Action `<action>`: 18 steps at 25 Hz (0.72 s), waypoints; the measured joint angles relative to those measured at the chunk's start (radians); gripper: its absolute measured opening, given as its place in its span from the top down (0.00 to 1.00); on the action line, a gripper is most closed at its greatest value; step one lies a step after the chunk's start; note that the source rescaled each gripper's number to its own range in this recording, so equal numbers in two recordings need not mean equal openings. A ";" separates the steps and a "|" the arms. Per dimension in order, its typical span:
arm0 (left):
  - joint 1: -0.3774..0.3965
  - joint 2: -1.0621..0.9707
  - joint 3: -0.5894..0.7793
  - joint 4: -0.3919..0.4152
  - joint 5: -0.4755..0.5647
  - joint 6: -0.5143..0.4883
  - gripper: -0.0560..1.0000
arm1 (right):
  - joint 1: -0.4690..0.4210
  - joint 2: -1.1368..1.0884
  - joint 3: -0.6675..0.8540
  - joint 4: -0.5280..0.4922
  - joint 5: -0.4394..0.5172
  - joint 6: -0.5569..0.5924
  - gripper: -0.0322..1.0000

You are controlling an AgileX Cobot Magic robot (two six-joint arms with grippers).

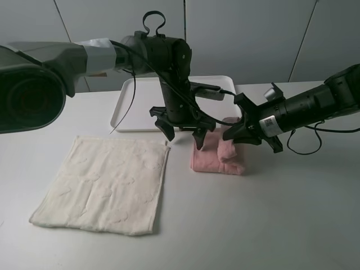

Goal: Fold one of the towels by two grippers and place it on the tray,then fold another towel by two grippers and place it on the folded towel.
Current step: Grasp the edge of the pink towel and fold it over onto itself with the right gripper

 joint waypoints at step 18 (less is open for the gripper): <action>0.051 0.000 -0.211 0.046 0.046 0.023 0.02 | 0.025 0.000 0.000 0.155 0.057 -0.069 0.57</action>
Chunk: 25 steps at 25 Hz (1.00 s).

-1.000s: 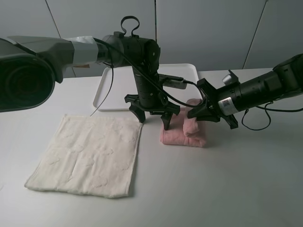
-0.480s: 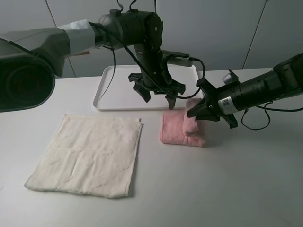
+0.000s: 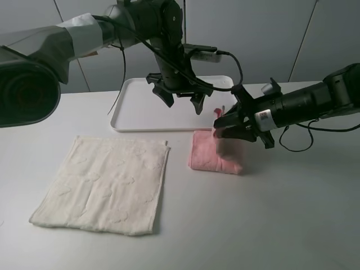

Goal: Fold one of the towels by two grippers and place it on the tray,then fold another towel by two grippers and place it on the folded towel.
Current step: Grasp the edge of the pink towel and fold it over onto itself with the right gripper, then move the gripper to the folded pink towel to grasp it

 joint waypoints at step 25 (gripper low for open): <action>0.092 0.000 0.000 -0.126 0.000 0.052 0.02 | -0.104 0.043 0.000 -0.296 -0.157 0.130 0.36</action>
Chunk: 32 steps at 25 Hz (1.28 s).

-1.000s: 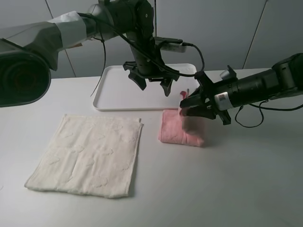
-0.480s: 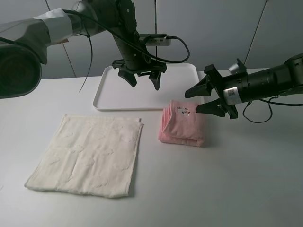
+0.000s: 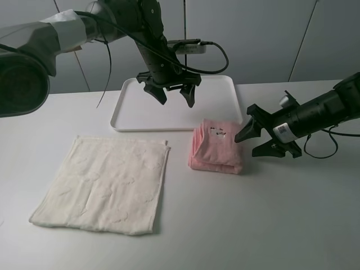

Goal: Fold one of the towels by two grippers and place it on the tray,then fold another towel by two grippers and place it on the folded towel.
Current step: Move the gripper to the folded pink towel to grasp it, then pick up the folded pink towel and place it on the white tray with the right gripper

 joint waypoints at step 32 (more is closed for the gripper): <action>0.208 -0.166 0.132 -0.298 -0.003 0.256 0.02 | 0.095 0.015 -0.191 0.115 0.184 -0.113 0.88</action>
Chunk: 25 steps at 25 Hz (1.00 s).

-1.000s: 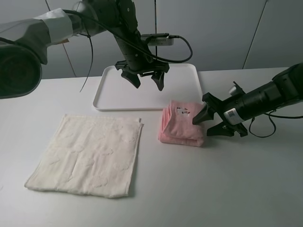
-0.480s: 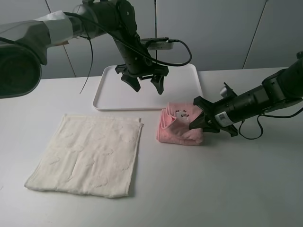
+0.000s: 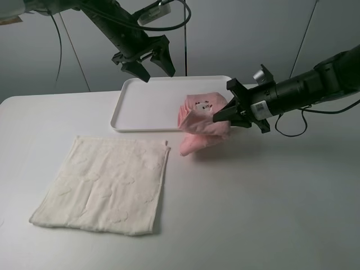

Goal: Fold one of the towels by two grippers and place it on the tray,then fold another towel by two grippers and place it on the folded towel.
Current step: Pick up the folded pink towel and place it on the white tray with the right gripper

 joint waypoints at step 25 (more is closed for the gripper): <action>0.166 -0.084 0.106 -0.057 0.004 0.141 0.02 | 0.084 0.519 -1.032 -0.035 0.169 0.459 0.88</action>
